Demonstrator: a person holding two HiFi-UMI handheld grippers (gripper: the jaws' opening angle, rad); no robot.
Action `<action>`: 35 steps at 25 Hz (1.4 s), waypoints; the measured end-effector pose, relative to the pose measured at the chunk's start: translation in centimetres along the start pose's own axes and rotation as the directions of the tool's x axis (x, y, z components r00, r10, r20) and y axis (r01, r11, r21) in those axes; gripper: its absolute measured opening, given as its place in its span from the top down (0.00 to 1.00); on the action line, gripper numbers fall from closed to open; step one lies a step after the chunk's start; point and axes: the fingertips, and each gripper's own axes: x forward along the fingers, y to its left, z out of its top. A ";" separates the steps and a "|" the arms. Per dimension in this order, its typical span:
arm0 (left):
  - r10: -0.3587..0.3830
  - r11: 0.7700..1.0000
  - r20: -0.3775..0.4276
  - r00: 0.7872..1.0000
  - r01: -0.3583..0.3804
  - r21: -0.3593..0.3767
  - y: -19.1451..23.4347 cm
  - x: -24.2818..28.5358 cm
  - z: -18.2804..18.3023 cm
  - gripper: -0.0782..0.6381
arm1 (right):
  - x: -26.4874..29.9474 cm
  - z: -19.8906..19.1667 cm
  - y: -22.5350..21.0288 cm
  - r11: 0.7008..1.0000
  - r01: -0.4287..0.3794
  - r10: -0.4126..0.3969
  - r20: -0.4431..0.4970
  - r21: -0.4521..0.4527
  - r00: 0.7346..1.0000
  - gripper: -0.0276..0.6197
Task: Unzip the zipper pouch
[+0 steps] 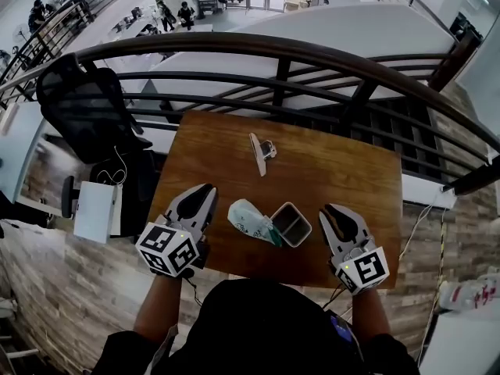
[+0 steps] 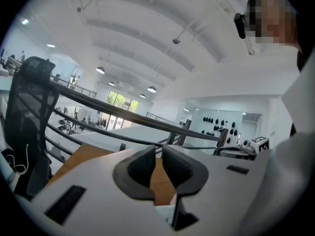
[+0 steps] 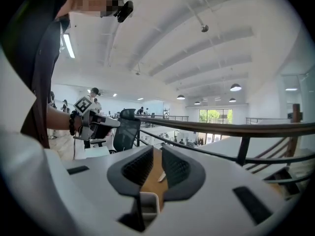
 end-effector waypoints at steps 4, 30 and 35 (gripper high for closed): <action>0.010 0.999 0.070 0.997 -0.014 0.050 -0.4 -0.6 1.2 0.84 | -1.8 1.2 -1.2 0.997 0.062 -0.064 0.049 0.045 0.997 0.93; -0.030 0.985 0.143 0.989 0.005 0.171 -3.5 -0.9 2.2 0.87 | -4.0 1.8 -2.5 0.987 0.133 -0.142 0.105 0.095 0.984 0.97; -0.039 0.987 0.134 0.990 0.018 0.157 -3.5 -0.8 1.6 0.87 | -3.7 1.7 -2.2 0.988 0.124 -0.133 0.103 0.089 0.986 0.97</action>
